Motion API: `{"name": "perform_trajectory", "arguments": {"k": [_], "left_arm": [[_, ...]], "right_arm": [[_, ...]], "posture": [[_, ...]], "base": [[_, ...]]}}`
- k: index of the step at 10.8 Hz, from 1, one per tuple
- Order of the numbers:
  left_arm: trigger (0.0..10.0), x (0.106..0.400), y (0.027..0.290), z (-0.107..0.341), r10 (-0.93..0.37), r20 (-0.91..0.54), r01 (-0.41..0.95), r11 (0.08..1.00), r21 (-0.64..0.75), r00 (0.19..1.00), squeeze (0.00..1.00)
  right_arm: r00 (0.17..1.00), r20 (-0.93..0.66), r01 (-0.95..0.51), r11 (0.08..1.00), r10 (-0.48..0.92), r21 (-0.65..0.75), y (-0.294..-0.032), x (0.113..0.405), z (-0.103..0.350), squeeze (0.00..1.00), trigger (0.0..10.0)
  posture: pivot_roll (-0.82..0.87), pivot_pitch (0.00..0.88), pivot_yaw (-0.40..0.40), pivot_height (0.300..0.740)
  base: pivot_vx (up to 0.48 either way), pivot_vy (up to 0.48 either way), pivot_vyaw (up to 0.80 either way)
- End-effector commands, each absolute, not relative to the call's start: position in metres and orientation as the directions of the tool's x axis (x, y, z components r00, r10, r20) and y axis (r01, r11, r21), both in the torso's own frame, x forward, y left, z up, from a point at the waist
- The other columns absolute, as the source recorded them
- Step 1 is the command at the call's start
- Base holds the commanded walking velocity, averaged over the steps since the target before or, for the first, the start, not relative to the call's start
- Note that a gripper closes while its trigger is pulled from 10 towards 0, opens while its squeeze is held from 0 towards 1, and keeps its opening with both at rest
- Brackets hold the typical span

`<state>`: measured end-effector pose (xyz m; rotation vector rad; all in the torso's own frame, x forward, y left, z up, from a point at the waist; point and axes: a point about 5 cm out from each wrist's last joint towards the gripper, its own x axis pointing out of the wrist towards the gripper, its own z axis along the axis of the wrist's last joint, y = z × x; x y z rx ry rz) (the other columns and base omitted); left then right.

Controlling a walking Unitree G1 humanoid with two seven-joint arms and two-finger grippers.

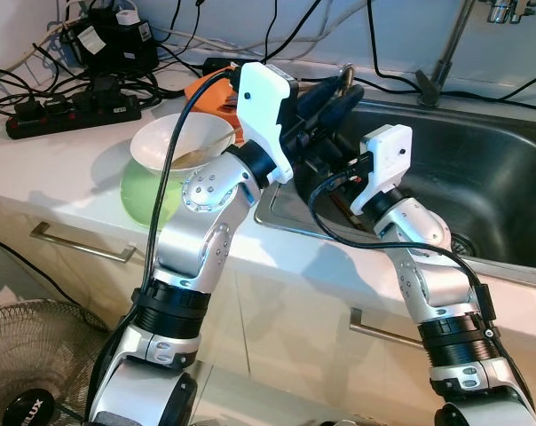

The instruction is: Kitchen organization

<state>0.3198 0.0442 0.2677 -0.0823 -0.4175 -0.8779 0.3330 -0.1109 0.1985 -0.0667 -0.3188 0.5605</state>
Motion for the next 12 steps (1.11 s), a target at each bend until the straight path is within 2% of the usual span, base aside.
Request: {"name": "perform_trajectory", "arguments": {"k": [1,4,5,6,7,9,12], "left_arm": [[10.0,0.319,0.045,0.269,-0.736,0.390,0.772,0.629,0.090,0.554,1.00],[10.0,0.321,0.049,0.262,-0.726,0.377,0.762,0.643,0.076,0.575,1.00],[10.0,0.323,0.051,0.260,-0.710,0.371,0.742,0.666,0.078,0.598,0.00],[10.0,0.324,0.053,0.257,-0.704,0.363,0.734,0.675,0.073,0.611,0.00],[10.0,0.328,0.057,0.248,-0.687,0.331,0.712,0.700,0.060,0.647,0.00],[10.0,0.333,0.063,0.226,-0.664,0.239,0.662,0.743,0.102,0.708,0.00],[10.0,0.340,0.078,0.192,-0.572,0.182,0.569,0.819,0.072,0.800,0.00]], "right_arm": [[0.810,0.300,-0.482,0.863,0.504,-0.150,-0.115,0.337,0.204,0.00,0.0],[0.915,0.285,-0.269,0.958,0.285,-0.096,-0.144,0.355,0.203,0.00,0.0],[0.951,0.258,-0.164,0.985,0.171,-0.049,-0.161,0.364,0.200,0.00,5.5],[0.966,0.238,-0.094,0.995,0.098,-0.026,-0.171,0.369,0.198,0.00,10.0],[0.979,0.206,0.001,1.000,0.004,-0.024,-0.187,0.375,0.194,0.00,10.0],[0.986,0.152,0.080,0.996,-0.074,-0.033,-0.200,0.380,0.184,0.00,10.0],[0.988,0.092,0.125,0.991,-0.122,-0.039,-0.206,0.383,0.165,0.00,10.0]], "posture": [[0.04,0.023,0.029,0.740],[0.04,0.024,0.029,0.740],[0.04,0.023,0.029,0.740],[0.04,0.023,0.028,0.740],[0.04,0.024,0.027,0.740],[0.05,0.025,0.029,0.740],[0.05,0.025,0.034,0.740]], "base": [[0.000,0.000,0.00],[0.000,0.000,0.00],[0.000,0.000,0.00],[0.000,0.000,0.00],[0.000,0.000,0.00],[0.000,0.000,0.00],[0.000,0.000,0.00]]}}
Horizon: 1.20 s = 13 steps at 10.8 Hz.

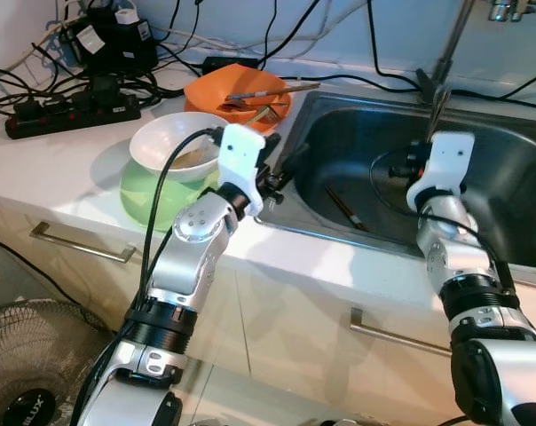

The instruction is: Kitchen organization

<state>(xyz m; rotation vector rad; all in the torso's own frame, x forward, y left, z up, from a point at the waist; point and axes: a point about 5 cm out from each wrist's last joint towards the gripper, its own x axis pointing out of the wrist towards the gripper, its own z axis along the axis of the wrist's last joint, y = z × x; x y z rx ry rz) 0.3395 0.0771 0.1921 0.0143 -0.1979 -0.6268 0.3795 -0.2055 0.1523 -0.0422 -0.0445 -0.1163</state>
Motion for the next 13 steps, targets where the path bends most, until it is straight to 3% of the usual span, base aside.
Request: {"name": "perform_trajectory", "arguments": {"k": [1,4,7,9,13], "left_arm": [[10.0,0.339,0.078,0.179,-0.585,0.127,0.581,0.811,0.072,0.801,0.00],[10.0,0.333,0.074,0.142,-0.621,-0.094,0.628,0.771,0.105,0.778,0.00],[10.0,0.332,0.073,0.139,-0.628,-0.103,0.636,0.765,0.103,0.772,0.00],[10.0,0.329,0.071,0.137,-0.642,-0.108,0.651,0.753,0.098,0.759,0.00],[10.0,0.327,0.066,0.138,-0.654,-0.094,0.660,0.744,0.105,0.751,0.00]], "right_arm": [[0.989,0.069,0.132,0.990,-0.129,-0.043,-0.207,0.383,0.159,0.00,10.0],[0.990,0.034,0.135,0.989,-0.133,-0.052,-0.207,0.381,0.145,0.00,10.0],[0.991,0.012,0.137,0.989,-0.136,-0.050,-0.206,0.378,0.136,0.00,10.0],[0.992,0.013,0.128,0.991,-0.128,-0.039,-0.204,0.377,0.132,1.00,10.0],[0.992,0.035,0.119,0.992,-0.118,-0.043,-0.203,0.377,0.135,1.00,10.0]], "posture": [[0.05,0.022,0.037,0.740],[0.05,0.002,0.038,0.740],[0.05,0.000,0.036,0.740],[0.04,0.000,0.038,0.740],[0.04,0.000,0.032,0.740]], "base": [[0.000,0.000,0.00],[0.000,0.000,0.00],[0.000,0.000,0.00],[0.000,0.000,0.00],[0.000,0.000,0.00]]}}
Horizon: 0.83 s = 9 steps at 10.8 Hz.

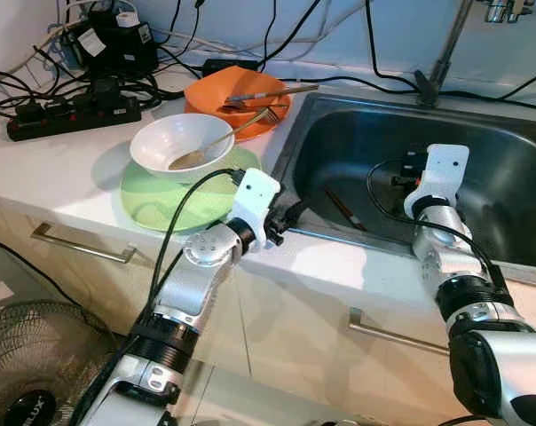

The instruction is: Kitchen organization

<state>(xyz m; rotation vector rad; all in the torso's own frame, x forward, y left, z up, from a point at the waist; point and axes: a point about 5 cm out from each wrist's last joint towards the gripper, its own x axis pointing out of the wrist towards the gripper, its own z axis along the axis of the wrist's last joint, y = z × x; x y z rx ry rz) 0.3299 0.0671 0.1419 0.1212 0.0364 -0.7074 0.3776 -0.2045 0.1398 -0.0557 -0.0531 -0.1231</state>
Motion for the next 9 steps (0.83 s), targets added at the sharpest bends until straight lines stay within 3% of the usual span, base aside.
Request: {"name": "perform_trajectory", "arguments": {"k": [1,2,5,7,8,9], "left_arm": [[10.0,0.328,0.065,0.140,-0.654,-0.080,0.659,0.744,0.108,0.752,0.00],[10.0,0.329,0.065,0.144,-0.648,-0.048,0.648,0.752,0.116,0.760,0.00],[10.0,0.333,0.065,0.155,-0.622,0.019,0.613,0.776,0.147,0.783,0.00],[10.0,0.338,0.066,0.175,-0.581,0.115,0.542,0.802,0.251,0.806,0.00],[10.0,0.343,0.067,0.192,-0.538,0.179,0.462,0.820,0.338,0.823,0.00],[10.0,0.346,0.069,0.201,-0.508,0.236,0.382,0.821,0.425,0.829,0.00]], "right_arm": [[0.992,0.062,0.111,0.992,-0.107,-0.067,-0.201,0.378,0.140,1.00,10.0],[0.989,0.119,0.101,0.992,-0.092,-0.071,-0.198,0.380,0.151,0.00,10.0],[0.971,0.228,0.078,0.997,-0.070,-0.026,-0.192,0.383,0.173,0.00,10.0],[0.960,0.279,-0.032,0.999,0.040,-0.035,-0.174,0.380,0.184,0.00,10.0],[0.944,0.295,-0.126,0.988,0.149,-0.093,-0.156,0.374,0.185,0.00,10.0],[0.934,0.302,-0.177,0.982,0.189,-0.065,-0.146,0.368,0.184,0.00,10.0]], "posture": [[0.04,0.000,0.033,0.740],[0.04,0.000,0.033,0.740],[0.04,0.000,0.026,0.740],[0.04,0.010,0.025,0.740],[0.04,0.014,0.022,0.740],[0.04,0.016,0.021,0.740]], "base": [[0.000,0.000,0.00],[0.000,0.000,0.00],[0.000,0.000,0.00],[0.000,0.000,0.00],[0.000,0.000,0.00],[0.000,0.000,0.00]]}}
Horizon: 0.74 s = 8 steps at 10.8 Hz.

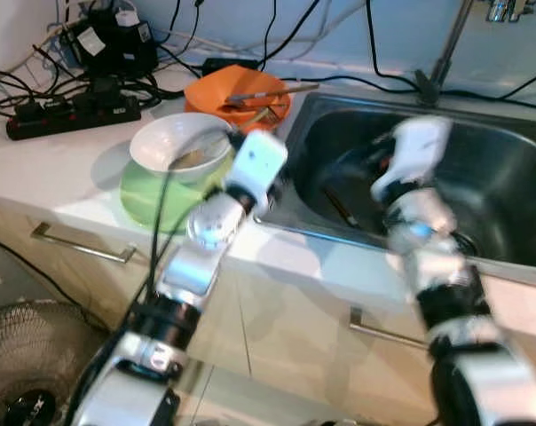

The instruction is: Kitchen organization

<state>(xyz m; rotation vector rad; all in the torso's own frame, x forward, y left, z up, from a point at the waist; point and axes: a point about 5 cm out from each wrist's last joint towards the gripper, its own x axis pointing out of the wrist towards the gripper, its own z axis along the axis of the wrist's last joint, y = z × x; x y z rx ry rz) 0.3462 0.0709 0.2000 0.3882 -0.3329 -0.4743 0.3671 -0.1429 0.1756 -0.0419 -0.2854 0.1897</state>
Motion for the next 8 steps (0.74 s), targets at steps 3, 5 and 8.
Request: {"name": "perform_trajectory", "arguments": {"k": [3,5,8], "left_arm": [[10.0,0.362,0.072,0.219,-0.413,0.227,0.164,0.720,0.675,0.882,0.00],[10.0,0.377,0.078,0.222,-0.337,0.208,0.103,0.711,0.696,0.918,0.00],[10.0,0.396,0.077,0.224,-0.291,0.156,0.094,0.690,0.717,0.944,0.00]], "right_arm": [[0.937,0.260,-0.231,0.972,0.233,-0.037,-0.133,0.360,0.177,0.00,10.0],[0.930,0.250,-0.269,0.962,0.269,-0.037,-0.128,0.356,0.180,0.00,10.0],[0.934,0.226,-0.276,0.961,0.276,-0.033,-0.128,0.353,0.179,0.00,10.0]], "posture": [[0.04,0.023,0.019,0.740],[0.04,0.020,0.015,0.740],[0.03,0.019,0.012,0.740]], "base": [[0.000,0.000,0.00],[0.000,0.000,0.00],[0.000,0.000,0.00]]}}
